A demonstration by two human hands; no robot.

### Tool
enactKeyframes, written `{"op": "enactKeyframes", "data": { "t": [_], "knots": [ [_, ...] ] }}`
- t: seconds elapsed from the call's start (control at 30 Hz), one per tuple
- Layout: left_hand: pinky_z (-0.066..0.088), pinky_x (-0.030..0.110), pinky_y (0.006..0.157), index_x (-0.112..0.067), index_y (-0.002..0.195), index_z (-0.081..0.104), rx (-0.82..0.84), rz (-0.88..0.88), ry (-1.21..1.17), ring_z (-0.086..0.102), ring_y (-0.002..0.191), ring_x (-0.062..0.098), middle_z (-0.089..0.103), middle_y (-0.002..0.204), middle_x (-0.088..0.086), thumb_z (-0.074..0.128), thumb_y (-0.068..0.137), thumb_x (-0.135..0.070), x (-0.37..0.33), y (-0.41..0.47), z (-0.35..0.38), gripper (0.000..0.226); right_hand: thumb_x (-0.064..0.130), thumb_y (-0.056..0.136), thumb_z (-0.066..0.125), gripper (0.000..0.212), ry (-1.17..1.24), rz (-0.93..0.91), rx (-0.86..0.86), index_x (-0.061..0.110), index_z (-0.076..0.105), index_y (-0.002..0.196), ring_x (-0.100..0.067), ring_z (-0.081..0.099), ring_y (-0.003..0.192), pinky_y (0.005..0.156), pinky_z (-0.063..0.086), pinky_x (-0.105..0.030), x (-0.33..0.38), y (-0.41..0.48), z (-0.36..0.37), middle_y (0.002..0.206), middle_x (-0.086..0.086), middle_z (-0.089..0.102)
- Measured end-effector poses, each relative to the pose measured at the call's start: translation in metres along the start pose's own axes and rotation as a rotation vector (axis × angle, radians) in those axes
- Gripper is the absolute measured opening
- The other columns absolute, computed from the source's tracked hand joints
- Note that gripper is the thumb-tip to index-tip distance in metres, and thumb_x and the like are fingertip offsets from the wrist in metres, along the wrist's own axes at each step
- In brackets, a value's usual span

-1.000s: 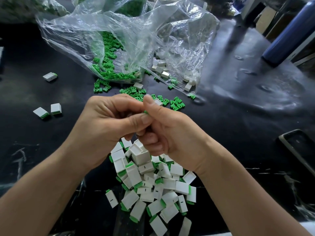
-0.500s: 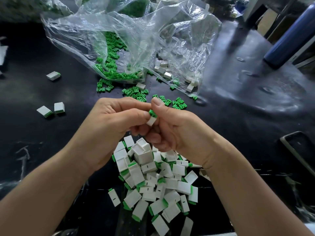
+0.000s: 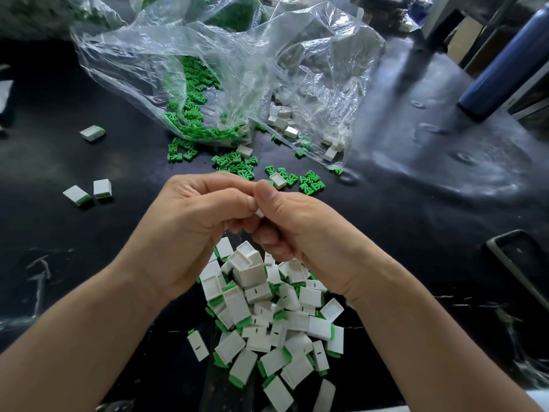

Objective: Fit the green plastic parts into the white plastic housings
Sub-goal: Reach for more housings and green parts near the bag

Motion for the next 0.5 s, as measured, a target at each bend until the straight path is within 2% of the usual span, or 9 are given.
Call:
{"op": "enactKeyframes", "data": {
  "t": [0.13,0.23,0.3,0.4,0.5],
  "knots": [
    [0.035,0.052,0.071,0.001,0.067,0.070,-0.020,-0.004,-0.019,0.048,0.067,0.039,0.055,0.074,0.029,0.053,0.063,-0.004,0.0007,0.0002,0.0010,0.019,0.043,0.094,0.033,0.050,-0.005,-0.036,-0.001,0.039,0.066,0.057,0.000,0.030,0.045,0.042,0.027,-0.009,0.0015,0.0005,0.0033,0.057,0.008,0.036],
    [0.037,0.050,0.070,-0.001,0.065,0.071,-0.023,-0.009,-0.014,0.049,0.065,0.037,0.056,0.071,0.027,0.053,0.062,-0.004,0.0014,0.0006,0.0010,0.018,0.046,0.092,0.036,0.041,-0.046,-0.049,-0.013,0.039,0.066,0.066,-0.001,0.031,0.048,0.043,0.028,-0.007,0.0009,0.0000,0.0035,0.065,0.004,0.036],
    [0.041,0.046,0.067,0.001,0.064,0.070,-0.017,-0.016,-0.014,0.051,0.062,0.036,0.056,0.069,0.027,0.052,0.061,-0.003,0.0022,0.0010,0.0007,0.018,0.043,0.095,0.034,0.038,-0.068,-0.060,-0.014,0.037,0.063,0.073,-0.001,0.032,0.048,0.044,0.028,-0.007,0.0007,-0.0005,0.0037,0.064,0.005,0.036],
    [0.044,0.040,0.064,0.004,0.064,0.069,-0.012,-0.032,-0.017,0.052,0.062,0.035,0.057,0.069,0.028,0.052,0.060,-0.003,0.0041,0.0016,-0.0002,0.019,0.037,0.099,0.029,0.034,-0.073,-0.061,-0.004,0.036,0.059,0.082,0.001,0.033,0.047,0.045,0.027,-0.007,0.0020,-0.0011,0.0043,0.072,-0.003,0.033],
    [0.048,0.039,0.061,0.004,0.064,0.068,-0.004,-0.041,-0.022,0.054,0.061,0.034,0.058,0.068,0.027,0.051,0.060,-0.002,0.0048,0.0014,-0.0011,0.019,0.034,0.099,0.029,0.034,-0.087,-0.070,0.001,0.036,0.058,0.082,0.002,0.034,0.047,0.046,0.028,-0.006,0.0024,-0.0016,0.0050,0.071,-0.001,0.035]
  ]
}}
Point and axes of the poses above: each hand's wrist, its own y-axis towards the middle knuckle, its own z-axis out of the palm, x = y × z, the point moved 4 cm from there along y, towards the middle knuckle
